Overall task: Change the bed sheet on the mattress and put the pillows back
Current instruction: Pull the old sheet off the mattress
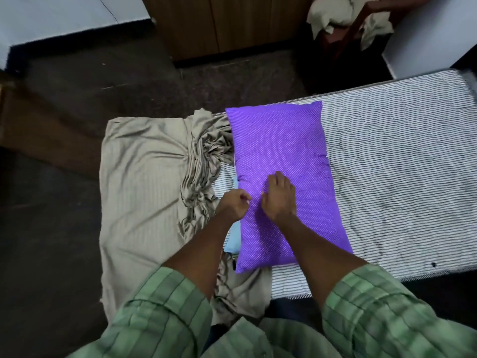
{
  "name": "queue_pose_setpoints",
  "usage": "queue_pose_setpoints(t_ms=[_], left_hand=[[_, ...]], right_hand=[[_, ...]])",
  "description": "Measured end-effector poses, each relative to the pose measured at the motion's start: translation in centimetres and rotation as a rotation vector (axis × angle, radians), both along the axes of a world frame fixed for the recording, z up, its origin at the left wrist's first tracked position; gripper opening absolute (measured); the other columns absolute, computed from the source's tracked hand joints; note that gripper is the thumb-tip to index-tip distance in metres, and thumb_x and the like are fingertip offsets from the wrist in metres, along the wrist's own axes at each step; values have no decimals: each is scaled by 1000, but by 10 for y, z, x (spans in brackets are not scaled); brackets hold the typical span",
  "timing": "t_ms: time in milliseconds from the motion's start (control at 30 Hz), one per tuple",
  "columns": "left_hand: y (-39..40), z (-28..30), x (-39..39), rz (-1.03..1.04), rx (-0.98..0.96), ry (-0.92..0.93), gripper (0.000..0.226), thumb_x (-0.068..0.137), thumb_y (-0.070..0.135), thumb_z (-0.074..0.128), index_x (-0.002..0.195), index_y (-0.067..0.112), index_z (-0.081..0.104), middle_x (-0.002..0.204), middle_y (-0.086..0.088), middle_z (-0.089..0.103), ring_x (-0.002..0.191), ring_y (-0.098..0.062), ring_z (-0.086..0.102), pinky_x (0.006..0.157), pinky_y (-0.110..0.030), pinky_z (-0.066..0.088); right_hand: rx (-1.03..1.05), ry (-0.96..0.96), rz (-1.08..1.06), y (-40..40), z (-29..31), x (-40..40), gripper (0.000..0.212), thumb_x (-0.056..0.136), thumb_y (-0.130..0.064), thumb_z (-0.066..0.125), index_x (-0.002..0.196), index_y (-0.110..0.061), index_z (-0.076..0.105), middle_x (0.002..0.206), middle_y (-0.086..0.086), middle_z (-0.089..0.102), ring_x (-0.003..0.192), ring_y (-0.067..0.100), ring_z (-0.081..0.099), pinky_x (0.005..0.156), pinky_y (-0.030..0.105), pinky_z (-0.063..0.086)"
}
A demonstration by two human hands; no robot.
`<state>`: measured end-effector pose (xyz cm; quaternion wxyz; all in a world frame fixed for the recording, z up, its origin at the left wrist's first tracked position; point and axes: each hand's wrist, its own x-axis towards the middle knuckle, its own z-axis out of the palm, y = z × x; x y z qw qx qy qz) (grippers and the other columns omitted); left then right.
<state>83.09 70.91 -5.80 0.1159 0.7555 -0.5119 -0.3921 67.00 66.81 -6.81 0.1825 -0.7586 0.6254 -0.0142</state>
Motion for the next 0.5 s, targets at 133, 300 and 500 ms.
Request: queue_pose_setpoints(t_ms=[133, 300, 500], left_hand=[[40, -5, 33, 9, 47, -4, 16, 87, 9, 68, 90, 20, 79, 100, -1, 78, 98, -21, 71, 93, -29, 53], [98, -3, 90, -102, 17, -60, 20, 83, 8, 64, 86, 22, 78, 100, 0, 77, 99, -22, 71, 88, -24, 52], [178, 14, 170, -120, 6, -45, 19, 85, 20, 62, 96, 22, 78, 109, -1, 75, 106, -23, 68, 93, -33, 54]], right_hand=[[49, -23, 18, 51, 11, 43, 48, 89, -29, 65, 131, -8, 55, 139, 14, 50, 129, 35, 46, 104, 47, 42], [104, -3, 69, 114, 17, 100, 40, 94, -34, 61, 126, -10, 59, 128, 12, 54, 122, 35, 49, 98, 46, 46], [210, 8, 61, 191, 24, 187, 40, 95, -33, 60, 129, -12, 60, 133, 14, 54, 130, 35, 47, 103, 43, 43]])
